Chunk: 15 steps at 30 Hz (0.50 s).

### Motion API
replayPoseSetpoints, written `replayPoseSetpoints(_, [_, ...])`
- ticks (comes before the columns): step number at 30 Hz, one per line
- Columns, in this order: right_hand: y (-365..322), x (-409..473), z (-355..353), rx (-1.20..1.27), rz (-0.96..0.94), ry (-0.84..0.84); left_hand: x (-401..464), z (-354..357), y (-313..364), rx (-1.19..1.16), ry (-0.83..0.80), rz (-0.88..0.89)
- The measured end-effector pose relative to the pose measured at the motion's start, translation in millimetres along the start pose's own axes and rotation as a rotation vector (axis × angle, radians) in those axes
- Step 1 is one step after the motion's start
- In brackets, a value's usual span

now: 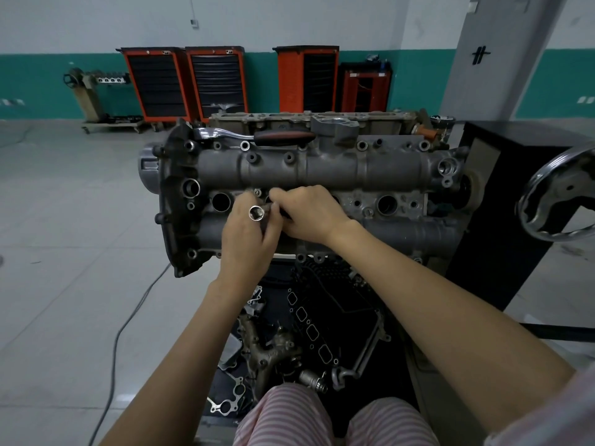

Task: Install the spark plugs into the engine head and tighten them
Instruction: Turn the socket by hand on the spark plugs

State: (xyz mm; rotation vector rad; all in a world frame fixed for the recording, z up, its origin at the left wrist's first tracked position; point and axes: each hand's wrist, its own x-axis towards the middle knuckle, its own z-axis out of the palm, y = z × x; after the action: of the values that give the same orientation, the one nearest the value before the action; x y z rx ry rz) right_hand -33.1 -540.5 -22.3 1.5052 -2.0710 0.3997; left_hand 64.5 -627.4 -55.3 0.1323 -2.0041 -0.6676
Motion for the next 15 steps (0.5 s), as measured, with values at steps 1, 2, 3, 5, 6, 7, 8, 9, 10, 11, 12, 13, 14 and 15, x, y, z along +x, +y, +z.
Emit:
replayPoseSetpoints(1, [-0.2, -0.2, -0.7, 0.014, -0.002, -0.001, 0.2, -0.5, 0.3, 0.002, 0.008, -0.003])
replayPoseSetpoints(2, [-0.2, -0.4, -1.3, 0.031, 0.005, 0.009, 0.8, -1.2, 0.7, 0.015, 0.016, 0.003])
replayPoseSetpoints(3, [-0.3, -0.6, -1.6, 0.042, 0.016, 0.025, 1.7, -1.5, 1.4, 0.034, 0.021, 0.014])
replayPoseSetpoints(5, [-0.8, -1.1, -1.5, 0.025, 0.028, 0.047, 4.3, -1.6, 3.4, 0.036, 0.042, 0.005])
replayPoseSetpoints(6, [-0.5, -1.3, -1.0, 0.013, 0.025, 0.049, 5.2, -1.4, 4.0, 0.030, 0.052, -0.004])
replayPoseSetpoints(7, [-0.5, -1.5, -0.8, 0.003, 0.017, 0.047, 5.1, -1.5, 4.6, 0.031, 0.054, -0.006])
replayPoseSetpoints(8, [-0.5, -1.2, -0.4, -0.004, 0.012, 0.039, 4.4, -1.5, 4.2, 0.035, 0.049, 0.002])
replayPoseSetpoints(9, [-0.3, -0.9, 0.4, -0.003, 0.015, 0.035, 3.2, -1.5, 3.1, 0.035, 0.041, 0.015])
replayPoseSetpoints(10, [0.2, -0.4, 1.2, 0.004, 0.027, 0.038, 2.1, -1.2, 1.6, 0.028, 0.035, 0.025])
replayPoseSetpoints(11, [0.8, 0.2, 1.5, 0.007, 0.042, 0.037, 1.2, -1.0, 0.7, 0.019, 0.029, 0.024])
replayPoseSetpoints(12, [1.2, 0.8, 1.7, 0.005, 0.051, 0.030, 0.9, -1.0, -0.1, 0.013, 0.020, 0.013])
replayPoseSetpoints(13, [1.4, 1.2, 2.0, -0.001, 0.046, 0.025, 1.1, -0.8, 0.0, 0.010, 0.011, 0.004])
replayPoseSetpoints(14, [1.0, 1.3, 2.2, -0.004, 0.033, 0.025, 1.4, -0.6, -0.4, 0.010, 0.003, -0.001])
replayPoseSetpoints(15, [-0.1, 0.8, 1.7, -0.003, 0.018, 0.030, 1.6, -0.4, -0.2, 0.008, 0.001, -0.006])
